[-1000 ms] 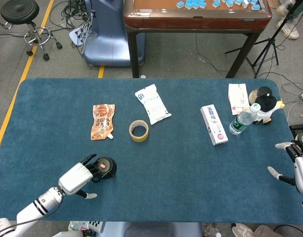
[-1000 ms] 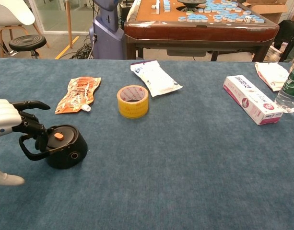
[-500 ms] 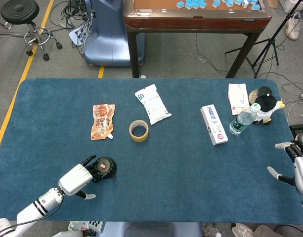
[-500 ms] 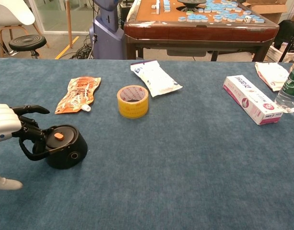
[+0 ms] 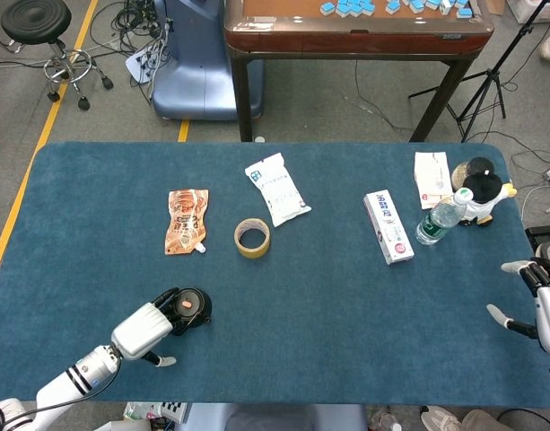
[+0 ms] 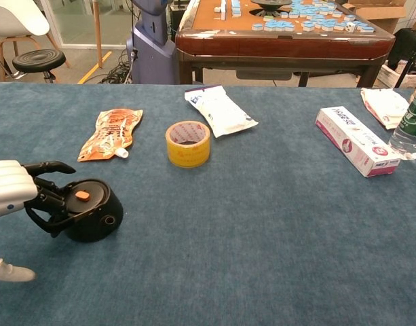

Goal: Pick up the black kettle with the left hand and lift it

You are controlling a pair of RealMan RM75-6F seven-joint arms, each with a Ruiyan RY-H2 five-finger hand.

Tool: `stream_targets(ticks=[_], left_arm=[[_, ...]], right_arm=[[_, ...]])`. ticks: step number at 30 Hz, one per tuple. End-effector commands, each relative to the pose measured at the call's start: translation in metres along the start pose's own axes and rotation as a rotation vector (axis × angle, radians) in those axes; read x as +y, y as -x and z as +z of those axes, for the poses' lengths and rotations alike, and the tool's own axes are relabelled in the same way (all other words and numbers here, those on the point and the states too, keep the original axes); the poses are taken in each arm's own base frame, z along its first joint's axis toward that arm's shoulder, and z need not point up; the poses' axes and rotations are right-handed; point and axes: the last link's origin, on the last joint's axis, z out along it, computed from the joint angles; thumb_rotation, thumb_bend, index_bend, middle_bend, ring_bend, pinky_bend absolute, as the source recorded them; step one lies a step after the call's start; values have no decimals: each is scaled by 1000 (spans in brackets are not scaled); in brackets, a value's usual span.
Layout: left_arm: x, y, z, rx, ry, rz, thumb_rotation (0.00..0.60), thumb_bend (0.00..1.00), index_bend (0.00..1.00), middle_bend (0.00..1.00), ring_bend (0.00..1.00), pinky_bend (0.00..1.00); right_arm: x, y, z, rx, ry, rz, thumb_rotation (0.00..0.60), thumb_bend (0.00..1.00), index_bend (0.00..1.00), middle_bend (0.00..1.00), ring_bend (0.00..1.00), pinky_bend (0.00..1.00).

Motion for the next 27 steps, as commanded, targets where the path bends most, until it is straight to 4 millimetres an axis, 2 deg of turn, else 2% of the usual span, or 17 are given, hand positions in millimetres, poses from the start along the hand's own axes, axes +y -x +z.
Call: stream_targets(ticks=[1,7,13,22,27], left_arm=[[1,2,0,-6,0,2,415,117,490,510,381,31],[4,6,-1,-19,-2,-1,413,116,506,528,397,31],[7,7,-2,-15,-13,-10,416,117,552,580,459,31],[10,4,6,17,-24,-84,416,117,722,776,643,31],[11,0,13,27,-35,-145,355,117,817,878,729,31]], right_arm=[[0,0,0,0,0,0,600,71,338,343,201,194],[1,0,-1,-1,4,2,600,71,338,344,201,194],[2,0,-1,1,6,3,600,71,338,344,199,194],[4,1,-2,1,14,6,600,71,338,344,199,194],[7,1,-2,2,17,10,600,71,338,344,196,178]])
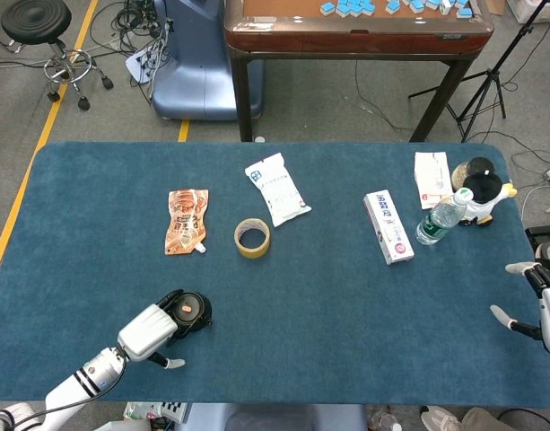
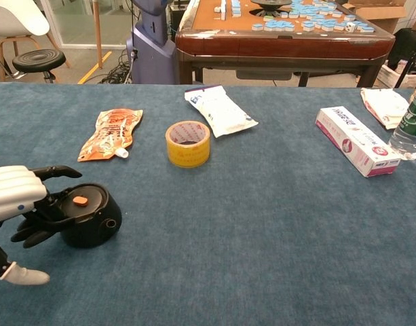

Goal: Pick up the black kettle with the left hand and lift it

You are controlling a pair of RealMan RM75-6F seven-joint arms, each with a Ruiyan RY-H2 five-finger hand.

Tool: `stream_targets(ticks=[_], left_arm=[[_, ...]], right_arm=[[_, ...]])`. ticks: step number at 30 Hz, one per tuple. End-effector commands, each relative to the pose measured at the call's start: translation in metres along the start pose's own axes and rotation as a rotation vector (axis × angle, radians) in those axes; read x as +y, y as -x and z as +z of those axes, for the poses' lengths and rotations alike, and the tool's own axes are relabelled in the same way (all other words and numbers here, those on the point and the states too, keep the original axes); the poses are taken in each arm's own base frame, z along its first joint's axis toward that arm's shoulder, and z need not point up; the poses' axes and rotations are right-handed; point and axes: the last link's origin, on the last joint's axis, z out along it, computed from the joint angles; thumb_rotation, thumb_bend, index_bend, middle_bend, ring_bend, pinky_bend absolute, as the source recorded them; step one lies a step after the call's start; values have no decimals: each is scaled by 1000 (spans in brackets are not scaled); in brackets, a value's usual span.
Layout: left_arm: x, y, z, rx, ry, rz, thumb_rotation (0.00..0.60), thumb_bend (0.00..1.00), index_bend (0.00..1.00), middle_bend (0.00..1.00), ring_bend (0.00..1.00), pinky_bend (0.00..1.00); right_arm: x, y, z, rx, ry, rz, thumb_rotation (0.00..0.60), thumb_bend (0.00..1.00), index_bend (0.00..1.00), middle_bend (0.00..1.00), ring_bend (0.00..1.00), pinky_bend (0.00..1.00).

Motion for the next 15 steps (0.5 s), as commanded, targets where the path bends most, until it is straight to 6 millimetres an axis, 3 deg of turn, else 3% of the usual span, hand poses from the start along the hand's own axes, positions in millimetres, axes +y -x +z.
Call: stream_targets(ticks=[1,5,9,15], left_arm=[[1,-3,5,8,-8,-30,348,117,830,893,742,31],[4,-6,11,26,-35,-90,308,117,907,977,817,30],[6,-9,18,27,-68,-148,252,116,978,1000,891,29],[7,-16,28,73,-134,-221,258,116,1000,1000,963,29]], right_arm=[[2,0,0,1,4,2,600,72,338,344,195,178],[5,2,0,-1,11,7,600,71,338,343,194,177],[7,3,0,-1,13,11,600,71,338,341,192,177],[9,4,1,-2,16,15,600,72,338,340,190,177]])
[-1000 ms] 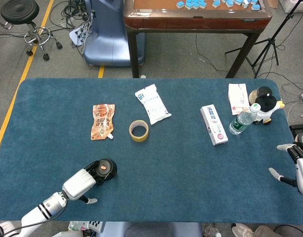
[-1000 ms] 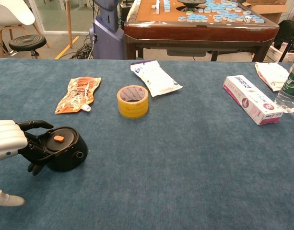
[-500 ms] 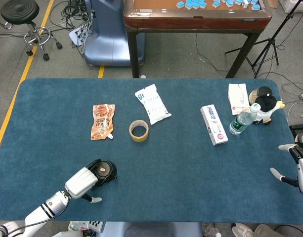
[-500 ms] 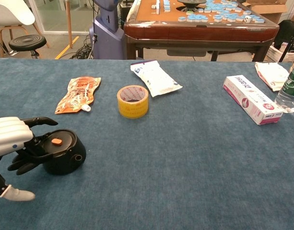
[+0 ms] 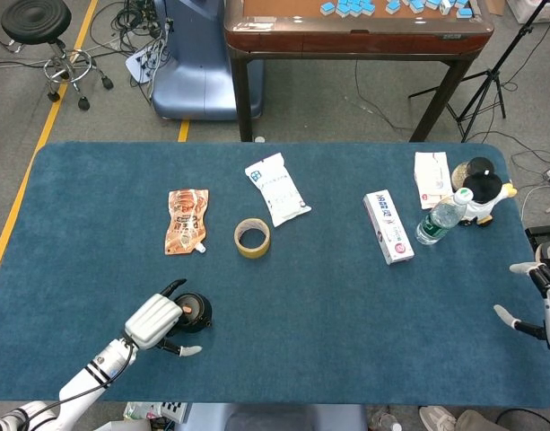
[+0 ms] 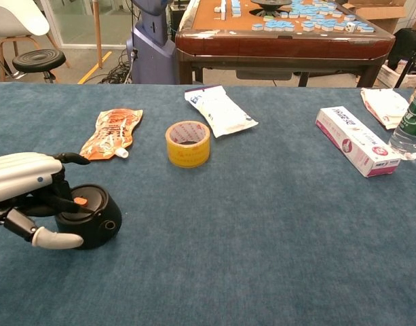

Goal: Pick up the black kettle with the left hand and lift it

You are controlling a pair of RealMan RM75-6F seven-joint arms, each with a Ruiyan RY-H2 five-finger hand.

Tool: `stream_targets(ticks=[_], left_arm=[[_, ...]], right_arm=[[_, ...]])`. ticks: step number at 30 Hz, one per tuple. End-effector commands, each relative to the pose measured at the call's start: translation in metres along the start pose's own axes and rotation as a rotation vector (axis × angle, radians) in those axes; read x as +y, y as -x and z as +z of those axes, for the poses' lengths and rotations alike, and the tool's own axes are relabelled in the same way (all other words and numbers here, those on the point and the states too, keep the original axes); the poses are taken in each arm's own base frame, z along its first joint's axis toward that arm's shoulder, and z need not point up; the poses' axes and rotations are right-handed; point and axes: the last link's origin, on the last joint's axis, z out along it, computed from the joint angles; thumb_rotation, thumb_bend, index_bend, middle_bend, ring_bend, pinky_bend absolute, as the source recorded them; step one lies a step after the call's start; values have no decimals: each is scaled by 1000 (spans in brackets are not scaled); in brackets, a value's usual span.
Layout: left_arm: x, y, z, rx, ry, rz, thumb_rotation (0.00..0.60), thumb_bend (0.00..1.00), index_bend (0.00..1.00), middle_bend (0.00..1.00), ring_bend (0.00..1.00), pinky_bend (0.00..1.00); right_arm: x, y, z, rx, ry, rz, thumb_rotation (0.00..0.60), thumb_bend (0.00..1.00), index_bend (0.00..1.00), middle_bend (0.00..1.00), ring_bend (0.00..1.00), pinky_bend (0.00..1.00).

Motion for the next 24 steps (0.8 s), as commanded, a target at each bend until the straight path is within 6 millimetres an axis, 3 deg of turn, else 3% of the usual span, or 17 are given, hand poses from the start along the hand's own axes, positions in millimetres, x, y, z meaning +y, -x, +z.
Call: stream_targets(ticks=[1,5,12,24], left_arm=[[3,-5,8,46,-50,-61,261,117,1000,1000,969,29],[3,-8,11,87,-92,-103,268,116,1000,1000,996,30],[-1,-14,11,134,-160,-171,221,117,1000,1000,1000,30],[-11,-30,7,276,-270,-233,339,197,1000,1000,1000,33]], right_arm=[[1,1,1,-3,0,1,600,72,338,340,189,177],[1,1,1,-6,-2,3,600,72,338,340,189,177],[0,1,2,-5,-2,3,600,71,338,340,187,177],[-2,3,3,-8,-6,3,600,72,338,340,187,177]])
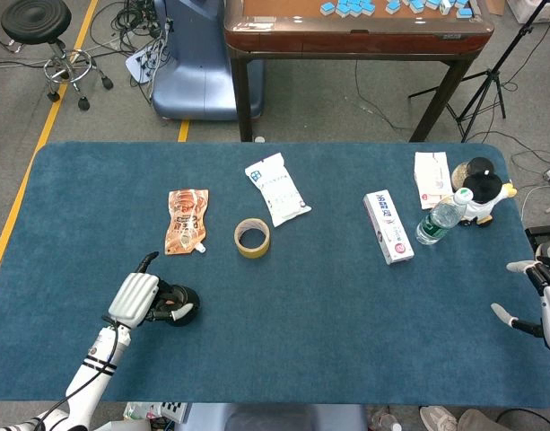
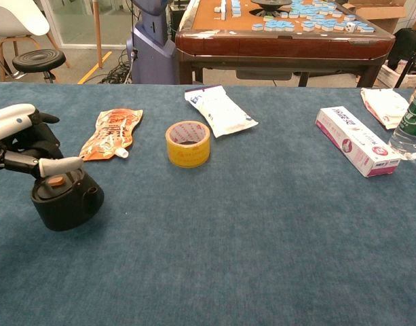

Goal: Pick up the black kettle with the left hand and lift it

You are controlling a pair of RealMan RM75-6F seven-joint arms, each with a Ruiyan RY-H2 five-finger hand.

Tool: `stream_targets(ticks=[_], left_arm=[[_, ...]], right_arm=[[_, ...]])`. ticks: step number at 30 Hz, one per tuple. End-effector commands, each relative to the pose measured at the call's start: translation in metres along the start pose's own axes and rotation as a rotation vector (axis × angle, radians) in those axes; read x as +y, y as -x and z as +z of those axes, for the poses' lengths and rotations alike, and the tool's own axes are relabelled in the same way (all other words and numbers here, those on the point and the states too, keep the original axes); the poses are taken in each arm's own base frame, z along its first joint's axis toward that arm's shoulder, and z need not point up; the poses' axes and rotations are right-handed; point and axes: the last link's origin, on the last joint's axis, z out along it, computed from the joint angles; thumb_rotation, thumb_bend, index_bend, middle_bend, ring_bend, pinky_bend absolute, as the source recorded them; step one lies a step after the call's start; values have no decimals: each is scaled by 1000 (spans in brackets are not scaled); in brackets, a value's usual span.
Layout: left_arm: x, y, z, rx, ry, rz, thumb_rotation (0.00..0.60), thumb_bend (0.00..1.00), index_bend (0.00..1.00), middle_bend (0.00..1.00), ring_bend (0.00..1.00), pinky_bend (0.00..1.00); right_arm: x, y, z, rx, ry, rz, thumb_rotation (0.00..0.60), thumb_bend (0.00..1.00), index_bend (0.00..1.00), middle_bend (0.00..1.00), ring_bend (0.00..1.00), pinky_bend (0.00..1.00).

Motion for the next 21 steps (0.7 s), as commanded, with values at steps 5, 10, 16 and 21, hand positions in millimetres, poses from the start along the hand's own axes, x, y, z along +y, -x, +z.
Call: stream_targets(ticks=[5,10,16,21], left_arm=[[-4,-10,0,91,-58,-25,405,282,1000,1000,1000,64],[-6,-15,1,123,-76,-33,405,339,1000,1000,1000,84],[-7,-18,1,133,-66,-19,447,376,1000,1000,1000,90],[-7,-19,0,139,-52,-2,483,389,1000,1000,1000,93]], right_arm=[[0,1,0,-3,2,-2,600,71,338,340,187,177],[0,0,-1,-3,6,-3,600,72,338,340,186,177],[2,0,-2,-1,11,-4,600,71,338,340,186,177],[2,-1,-3,0,15,-4,600,71,338,340,186,177]])
